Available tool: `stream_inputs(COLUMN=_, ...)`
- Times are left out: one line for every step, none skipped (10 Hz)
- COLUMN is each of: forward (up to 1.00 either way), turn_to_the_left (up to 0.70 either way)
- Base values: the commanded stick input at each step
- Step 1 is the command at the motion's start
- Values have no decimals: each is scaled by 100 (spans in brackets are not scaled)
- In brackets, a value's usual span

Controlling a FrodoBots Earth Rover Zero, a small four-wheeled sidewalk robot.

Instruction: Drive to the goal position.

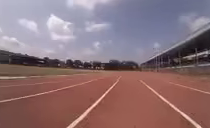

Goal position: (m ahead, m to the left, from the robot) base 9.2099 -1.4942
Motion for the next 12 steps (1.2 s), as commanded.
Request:
stream_inputs(forward=70, turn_to_the_left=0)
stream_inputs(forward=70, turn_to_the_left=0)
stream_inputs(forward=70, turn_to_the_left=0)
stream_inputs(forward=70, turn_to_the_left=0)
stream_inputs(forward=70, turn_to_the_left=0)
stream_inputs(forward=70, turn_to_the_left=0)
stream_inputs(forward=70, turn_to_the_left=0)
stream_inputs(forward=70, turn_to_the_left=0)
stream_inputs(forward=70, turn_to_the_left=0)
stream_inputs(forward=70, turn_to_the_left=0)
stream_inputs(forward=70, turn_to_the_left=0)
stream_inputs(forward=70, turn_to_the_left=0)
